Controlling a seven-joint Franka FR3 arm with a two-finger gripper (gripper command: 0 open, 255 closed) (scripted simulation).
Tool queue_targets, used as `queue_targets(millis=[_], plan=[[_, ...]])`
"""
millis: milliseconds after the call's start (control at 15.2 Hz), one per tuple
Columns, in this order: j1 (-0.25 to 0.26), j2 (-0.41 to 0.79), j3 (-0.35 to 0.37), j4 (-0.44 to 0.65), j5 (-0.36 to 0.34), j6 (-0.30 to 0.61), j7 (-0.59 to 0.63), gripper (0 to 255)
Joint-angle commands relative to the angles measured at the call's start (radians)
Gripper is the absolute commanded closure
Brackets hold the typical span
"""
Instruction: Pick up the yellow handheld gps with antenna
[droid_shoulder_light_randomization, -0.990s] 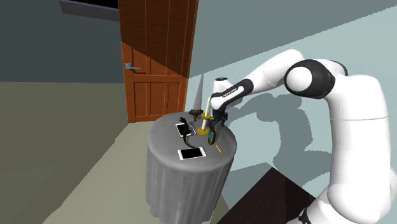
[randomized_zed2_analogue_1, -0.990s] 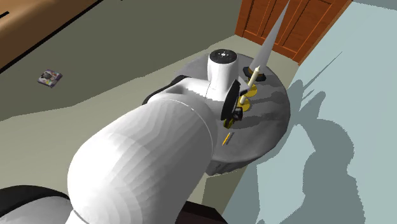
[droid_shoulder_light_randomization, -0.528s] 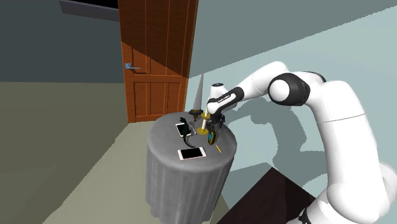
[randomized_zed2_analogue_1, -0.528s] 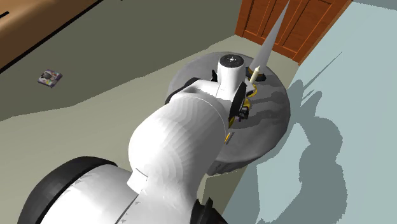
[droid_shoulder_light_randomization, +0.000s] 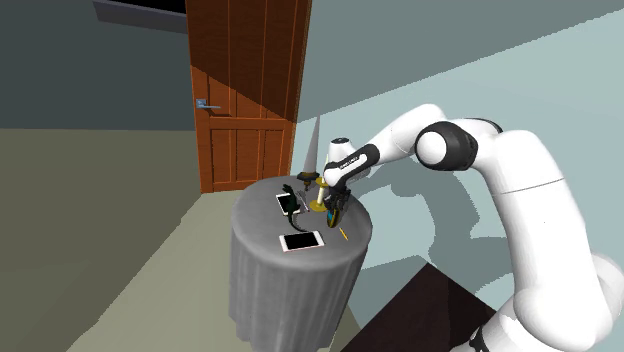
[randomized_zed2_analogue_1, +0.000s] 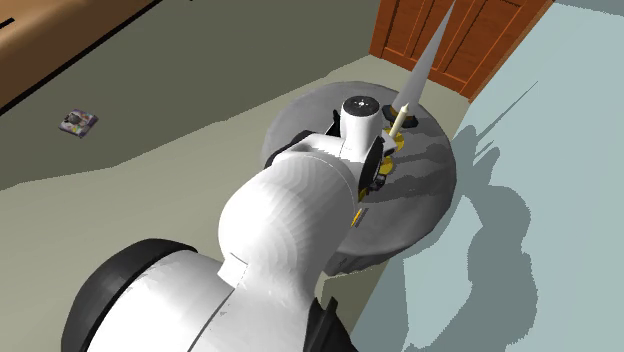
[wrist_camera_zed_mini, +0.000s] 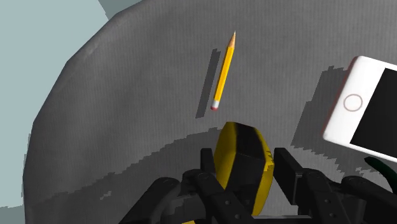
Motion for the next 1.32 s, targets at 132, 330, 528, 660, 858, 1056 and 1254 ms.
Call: queue_targets(millis=[132, 330, 528, 660, 858, 1056, 1254], plan=[[0.0, 0.002, -0.001, -0.001, 0.0, 0.002, 0.0, 255], [-0.001, 0.004, -0.001, 0.003, 0.0, 0.0, -0.001, 255], [0.0, -0.008, 0.0, 0.0, 0.0, -0.009, -0.001, 255], [0.0, -0.029, 0.001, -0.007, 0.001, -0.023, -0.004, 255], [0.0, -0.06, 0.001, -0.014, 0.002, -0.046, -0.008, 255], [0.0, -0.089, 0.002, -0.02, 0.004, -0.069, -0.013, 255], [0.0, -0.117, 0.003, -0.023, 0.005, -0.094, -0.018, 255]])
